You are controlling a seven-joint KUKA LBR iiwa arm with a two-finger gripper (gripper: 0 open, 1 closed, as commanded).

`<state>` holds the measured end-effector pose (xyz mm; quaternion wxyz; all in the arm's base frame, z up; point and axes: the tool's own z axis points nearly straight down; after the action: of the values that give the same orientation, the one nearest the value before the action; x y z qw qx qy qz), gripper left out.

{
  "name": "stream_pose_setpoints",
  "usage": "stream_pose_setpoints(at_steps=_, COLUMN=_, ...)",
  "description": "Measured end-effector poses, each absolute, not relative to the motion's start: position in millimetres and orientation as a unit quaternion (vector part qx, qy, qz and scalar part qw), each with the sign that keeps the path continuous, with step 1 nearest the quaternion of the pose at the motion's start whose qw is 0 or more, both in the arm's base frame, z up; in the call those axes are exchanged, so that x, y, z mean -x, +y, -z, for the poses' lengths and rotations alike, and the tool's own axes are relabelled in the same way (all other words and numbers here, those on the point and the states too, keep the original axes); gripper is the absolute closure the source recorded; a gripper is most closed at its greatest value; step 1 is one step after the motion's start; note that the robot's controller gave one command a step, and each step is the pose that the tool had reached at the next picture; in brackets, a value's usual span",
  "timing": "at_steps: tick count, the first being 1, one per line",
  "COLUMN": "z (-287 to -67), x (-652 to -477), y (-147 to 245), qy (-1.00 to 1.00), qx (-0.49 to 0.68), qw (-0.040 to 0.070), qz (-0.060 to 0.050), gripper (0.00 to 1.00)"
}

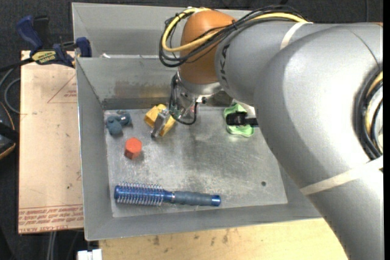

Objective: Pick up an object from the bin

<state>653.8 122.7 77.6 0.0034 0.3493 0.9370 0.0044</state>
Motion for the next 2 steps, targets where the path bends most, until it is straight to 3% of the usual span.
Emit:
stream_pose_setpoints(at_steps=1, z=-79.7, x=-654.7, y=124.1, qy=0.938, qx=-0.348, qw=0.0, qz=-0.001, gripper=0.0)
stream_pose_setpoints(at_steps=2, z=-81.1, x=-656.1, y=123.4, qy=0.938, qx=-0.347, qw=0.003, qz=-0.001, gripper=1.0)
